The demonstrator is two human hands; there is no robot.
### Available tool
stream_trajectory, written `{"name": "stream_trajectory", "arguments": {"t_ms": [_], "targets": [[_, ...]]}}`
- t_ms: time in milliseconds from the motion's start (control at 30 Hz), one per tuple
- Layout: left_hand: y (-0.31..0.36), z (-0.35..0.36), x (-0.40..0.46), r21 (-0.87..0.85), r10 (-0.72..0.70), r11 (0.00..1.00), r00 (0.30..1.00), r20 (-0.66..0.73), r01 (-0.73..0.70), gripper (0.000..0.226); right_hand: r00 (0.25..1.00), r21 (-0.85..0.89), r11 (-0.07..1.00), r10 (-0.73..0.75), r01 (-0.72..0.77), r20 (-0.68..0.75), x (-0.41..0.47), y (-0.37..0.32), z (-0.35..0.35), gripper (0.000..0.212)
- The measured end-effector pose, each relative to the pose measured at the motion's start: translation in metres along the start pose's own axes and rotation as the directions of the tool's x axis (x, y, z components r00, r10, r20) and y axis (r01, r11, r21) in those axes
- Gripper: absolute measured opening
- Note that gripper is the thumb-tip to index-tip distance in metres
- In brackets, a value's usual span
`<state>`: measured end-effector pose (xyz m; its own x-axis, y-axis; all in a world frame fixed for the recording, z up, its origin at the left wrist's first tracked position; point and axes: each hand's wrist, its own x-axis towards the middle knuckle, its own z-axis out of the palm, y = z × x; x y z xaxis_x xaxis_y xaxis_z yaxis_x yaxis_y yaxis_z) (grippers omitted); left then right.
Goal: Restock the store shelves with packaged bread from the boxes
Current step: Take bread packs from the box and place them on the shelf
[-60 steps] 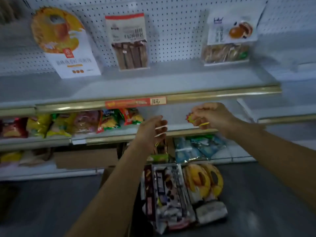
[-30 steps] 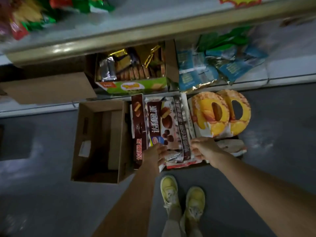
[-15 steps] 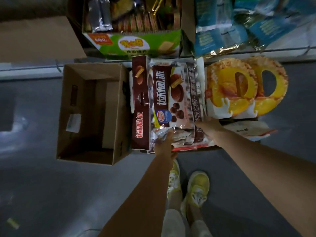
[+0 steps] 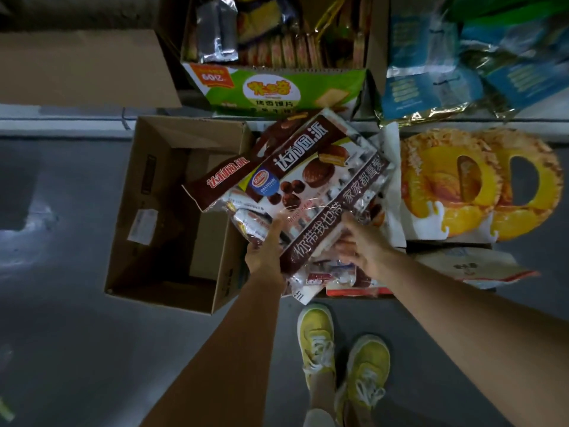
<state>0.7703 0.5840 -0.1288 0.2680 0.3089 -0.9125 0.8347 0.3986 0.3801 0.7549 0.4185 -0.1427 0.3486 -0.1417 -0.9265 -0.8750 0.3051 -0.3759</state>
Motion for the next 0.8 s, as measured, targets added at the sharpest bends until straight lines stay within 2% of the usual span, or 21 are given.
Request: {"name": "stream_trajectory", "arguments": {"t_ms": [67,133,200,333,433,600,800], "targets": [[-0.002,0.000,0.008,-0.046,-0.011,0.999,1.000,0.013,0.011,0.098,1.000,0.156,0.988,-0.004,0.007,-0.019,0.015,-0.017,0.000,0.050],[-0.005,-0.001,0.013,-0.080,-0.003,0.997,1.000,0.028,0.005,0.090,1.000,0.262,0.965,0.011,-0.005,-0.024,0.026,-0.034,0.004,0.053],[-0.004,-0.003,0.015,-0.117,0.017,0.993,0.999,0.051,-0.011,0.078,1.000,0.259,0.966,0.025,-0.021,-0.015,0.031,-0.041,0.008,0.057],[0.008,-0.007,0.009,-0.207,0.090,0.976,0.987,0.131,-0.062,0.075,0.999,0.276,0.961,0.009,0.001,-0.033,0.024,-0.041,0.006,0.049],[0.021,-0.016,-0.002,-0.181,0.122,0.979,0.978,0.172,-0.090,0.069,1.000,0.291,0.957,0.002,-0.003,0.005,0.008,-0.045,0.004,0.050],[0.040,-0.038,-0.040,-0.160,0.162,0.978,0.965,0.206,-0.130,0.062,0.999,0.301,0.953,-0.045,0.036,0.024,-0.040,-0.049,0.008,0.033],[0.069,-0.074,-0.110,-0.167,0.261,0.962,0.898,0.355,-0.214,0.053,0.990,0.394,0.915,-0.124,0.090,0.062,-0.128,-0.059,0.005,0.022]]}}
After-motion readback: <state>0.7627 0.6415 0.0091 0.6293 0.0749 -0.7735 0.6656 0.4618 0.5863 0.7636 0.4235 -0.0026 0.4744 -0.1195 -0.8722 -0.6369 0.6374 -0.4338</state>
